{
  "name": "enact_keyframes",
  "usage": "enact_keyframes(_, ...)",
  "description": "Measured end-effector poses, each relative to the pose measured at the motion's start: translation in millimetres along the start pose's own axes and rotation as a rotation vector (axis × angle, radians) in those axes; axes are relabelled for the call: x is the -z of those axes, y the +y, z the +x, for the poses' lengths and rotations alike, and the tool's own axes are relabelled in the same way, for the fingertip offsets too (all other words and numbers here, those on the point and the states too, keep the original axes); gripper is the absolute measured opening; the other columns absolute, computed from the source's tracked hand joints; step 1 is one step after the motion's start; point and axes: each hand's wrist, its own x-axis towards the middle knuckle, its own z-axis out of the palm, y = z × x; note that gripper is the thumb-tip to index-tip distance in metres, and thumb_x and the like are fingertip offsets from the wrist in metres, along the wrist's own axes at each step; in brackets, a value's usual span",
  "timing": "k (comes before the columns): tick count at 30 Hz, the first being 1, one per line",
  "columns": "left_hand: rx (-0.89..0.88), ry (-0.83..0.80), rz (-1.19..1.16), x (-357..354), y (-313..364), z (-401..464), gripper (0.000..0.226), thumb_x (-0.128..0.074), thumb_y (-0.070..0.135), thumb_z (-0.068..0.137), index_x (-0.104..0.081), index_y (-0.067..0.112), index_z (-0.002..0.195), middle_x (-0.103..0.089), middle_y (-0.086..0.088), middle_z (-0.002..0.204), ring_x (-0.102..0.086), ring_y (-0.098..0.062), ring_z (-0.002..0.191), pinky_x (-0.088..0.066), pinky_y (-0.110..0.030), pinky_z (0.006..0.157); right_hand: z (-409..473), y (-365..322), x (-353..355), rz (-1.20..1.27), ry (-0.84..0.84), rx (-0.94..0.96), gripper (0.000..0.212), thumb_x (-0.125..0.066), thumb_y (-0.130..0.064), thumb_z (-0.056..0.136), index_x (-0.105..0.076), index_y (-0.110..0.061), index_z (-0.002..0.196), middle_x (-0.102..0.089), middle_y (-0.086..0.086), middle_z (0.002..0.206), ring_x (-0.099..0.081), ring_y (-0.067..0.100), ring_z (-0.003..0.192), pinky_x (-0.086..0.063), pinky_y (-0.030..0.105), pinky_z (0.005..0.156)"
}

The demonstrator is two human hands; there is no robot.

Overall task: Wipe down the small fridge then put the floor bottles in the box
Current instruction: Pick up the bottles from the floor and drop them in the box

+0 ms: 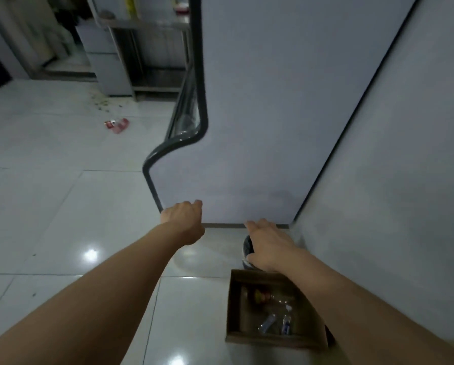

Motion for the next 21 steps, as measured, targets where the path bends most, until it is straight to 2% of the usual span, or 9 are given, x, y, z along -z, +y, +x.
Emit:
enact_keyframes(9,0.093,0.062,0.038,53,-175,-50,0.05,-0.053,0.036,0.091,-0.036,0.015,0.133,-0.056,-0.007,0.123,-0.056,-0.026,0.109,-0.042,-0.033,0.079,19,-176,50,-0.123,0.029,0.083,0.07,-0.055,-0.02,0.089,-0.016,-0.012,0.148,-0.026,0.014,0.144,-0.03,0.03,0.131,-0.034,0.04,0.108)
enact_keyframes(17,0.175,0.138,0.046,103,-345,-80,0.047,-0.052,0.035,0.091,-0.037,0.015,0.131,-0.054,-0.006,0.122,-0.054,-0.026,0.111,-0.036,-0.032,0.076,54,-350,82,-0.16,0.115,0.175,0.066,-0.056,-0.026,0.089,-0.023,-0.013,0.145,-0.029,0.013,0.144,-0.032,0.03,0.131,-0.036,0.041,0.104)
enact_keyframes(21,0.242,0.156,0.027,117,-415,-87,0.048,-0.052,0.035,0.09,-0.038,0.015,0.13,-0.056,-0.006,0.122,-0.055,-0.027,0.109,-0.039,-0.033,0.076,81,-415,96,-0.191,0.123,0.231,0.064,-0.058,-0.027,0.089,-0.026,-0.013,0.143,-0.031,0.013,0.142,-0.034,0.03,0.13,-0.039,0.043,0.103)
